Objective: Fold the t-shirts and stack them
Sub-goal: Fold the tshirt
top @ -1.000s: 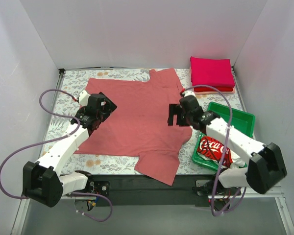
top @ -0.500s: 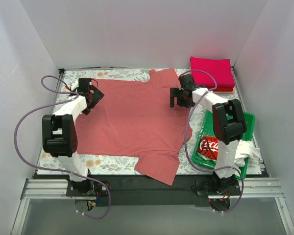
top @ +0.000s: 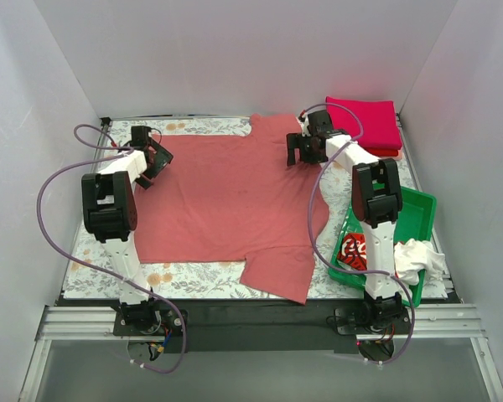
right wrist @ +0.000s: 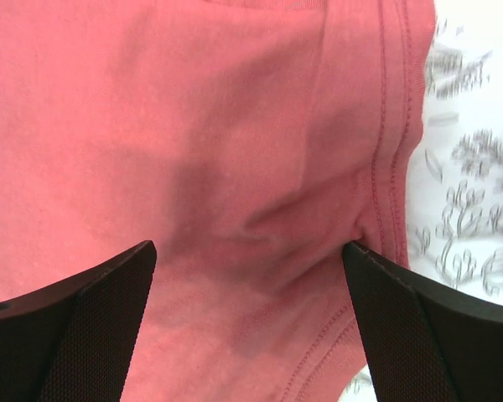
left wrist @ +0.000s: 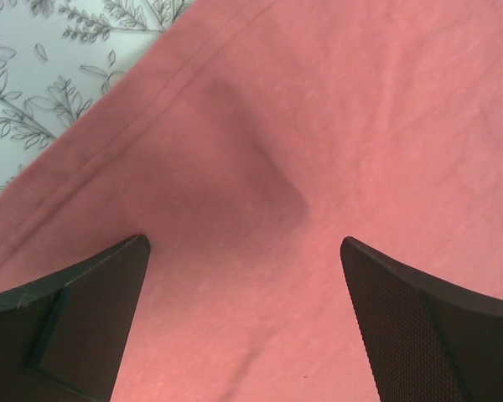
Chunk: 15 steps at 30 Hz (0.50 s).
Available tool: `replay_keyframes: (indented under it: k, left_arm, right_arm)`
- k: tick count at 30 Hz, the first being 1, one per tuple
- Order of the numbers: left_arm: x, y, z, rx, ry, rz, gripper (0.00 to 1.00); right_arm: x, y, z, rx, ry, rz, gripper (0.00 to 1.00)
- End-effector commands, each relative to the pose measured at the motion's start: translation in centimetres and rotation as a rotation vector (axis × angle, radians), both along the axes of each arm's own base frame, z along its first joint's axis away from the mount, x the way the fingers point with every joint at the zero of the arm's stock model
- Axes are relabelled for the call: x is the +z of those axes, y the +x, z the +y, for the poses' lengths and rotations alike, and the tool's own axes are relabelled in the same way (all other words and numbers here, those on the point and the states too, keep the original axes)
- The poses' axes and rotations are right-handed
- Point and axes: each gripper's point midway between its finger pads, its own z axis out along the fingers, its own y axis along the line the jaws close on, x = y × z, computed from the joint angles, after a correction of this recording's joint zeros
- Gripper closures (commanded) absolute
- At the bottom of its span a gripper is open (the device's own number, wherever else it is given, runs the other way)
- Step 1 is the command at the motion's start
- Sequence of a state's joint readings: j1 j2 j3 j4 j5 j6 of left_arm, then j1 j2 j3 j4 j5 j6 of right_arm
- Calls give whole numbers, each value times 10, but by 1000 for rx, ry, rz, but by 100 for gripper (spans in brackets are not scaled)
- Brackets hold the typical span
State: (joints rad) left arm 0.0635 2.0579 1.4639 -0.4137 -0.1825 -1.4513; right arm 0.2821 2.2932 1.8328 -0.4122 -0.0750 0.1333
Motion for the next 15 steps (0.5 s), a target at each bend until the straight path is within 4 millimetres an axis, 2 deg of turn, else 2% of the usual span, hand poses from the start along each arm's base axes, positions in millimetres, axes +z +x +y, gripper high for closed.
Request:
replay_keyframes:
  k: [1, 7, 9, 11, 12, 13, 14, 15]
  left_arm:
    - [-21, -4, 11, 25, 14, 66, 2]
    - [-23, 8, 25, 53, 10, 72, 2]
    - [-20, 8, 27, 58, 0, 81, 2]
    - [-1, 13, 27, 64, 4, 62, 2]
    - [8, 14, 29, 65, 8, 48, 2]
    - [33, 18, 29, 69, 11, 4, 2]
    - [44, 17, 29, 78, 5, -11, 2]
    - [55, 12, 28, 79, 1, -20, 2]
  right_arm:
    - [-33, -5, 7, 49, 42, 83, 2]
    - [-19, 9, 6, 27, 60, 48, 2]
    - [0, 14, 5, 32, 71, 22, 2]
    - [20, 16, 4, 49, 68, -3, 2]
    - [43, 16, 2, 63, 60, -39, 2]
    - [56, 15, 1, 68, 57, -59, 2]
    - [69, 14, 0, 67, 54, -80, 2]
    - [93, 6, -4, 63, 55, -111, 2]
